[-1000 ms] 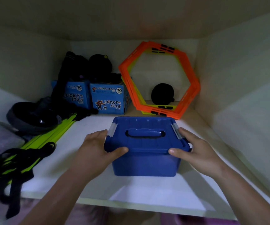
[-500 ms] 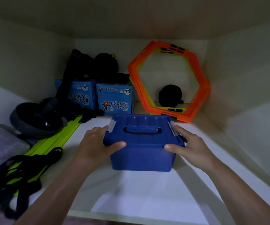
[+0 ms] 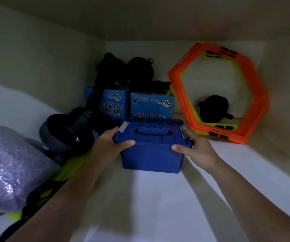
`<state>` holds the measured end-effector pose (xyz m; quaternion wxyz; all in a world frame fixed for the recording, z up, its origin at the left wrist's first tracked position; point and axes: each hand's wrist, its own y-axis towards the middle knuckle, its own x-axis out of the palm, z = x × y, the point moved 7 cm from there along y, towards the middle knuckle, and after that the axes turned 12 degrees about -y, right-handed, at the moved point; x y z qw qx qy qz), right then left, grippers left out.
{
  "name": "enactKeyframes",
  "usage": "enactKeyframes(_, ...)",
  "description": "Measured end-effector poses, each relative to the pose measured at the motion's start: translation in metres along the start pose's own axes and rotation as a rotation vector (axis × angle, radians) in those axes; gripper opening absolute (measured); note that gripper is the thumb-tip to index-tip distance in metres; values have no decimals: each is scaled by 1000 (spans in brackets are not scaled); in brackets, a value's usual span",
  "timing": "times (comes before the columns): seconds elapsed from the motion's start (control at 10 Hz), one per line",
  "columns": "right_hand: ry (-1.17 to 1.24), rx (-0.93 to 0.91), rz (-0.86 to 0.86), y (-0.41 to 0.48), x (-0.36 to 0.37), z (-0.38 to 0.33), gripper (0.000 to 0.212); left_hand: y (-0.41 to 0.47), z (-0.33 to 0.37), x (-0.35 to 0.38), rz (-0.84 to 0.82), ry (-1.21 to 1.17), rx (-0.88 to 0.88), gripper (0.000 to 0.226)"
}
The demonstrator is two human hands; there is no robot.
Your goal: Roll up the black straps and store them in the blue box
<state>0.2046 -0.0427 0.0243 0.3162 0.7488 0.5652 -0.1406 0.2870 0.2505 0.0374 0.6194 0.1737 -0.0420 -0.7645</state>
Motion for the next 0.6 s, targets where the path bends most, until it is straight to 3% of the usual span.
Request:
enactKeyframes(0.1,51,-9,-8,22,17,-8,76,18,-10,-10,27,-104,-19,32)
enactKeyframes(0.3,37,-3,16,53,35,-4,56,45,-24,-19,84,-134,-48,33)
enactKeyframes(0.5,-36,7,-45,58,32,-5,53,48,-22,-21,69,136,-14,53)
enactKeyframes(0.6,-100,24,-90,51,24,0,62,46,-20,-26,153,436,-5,68)
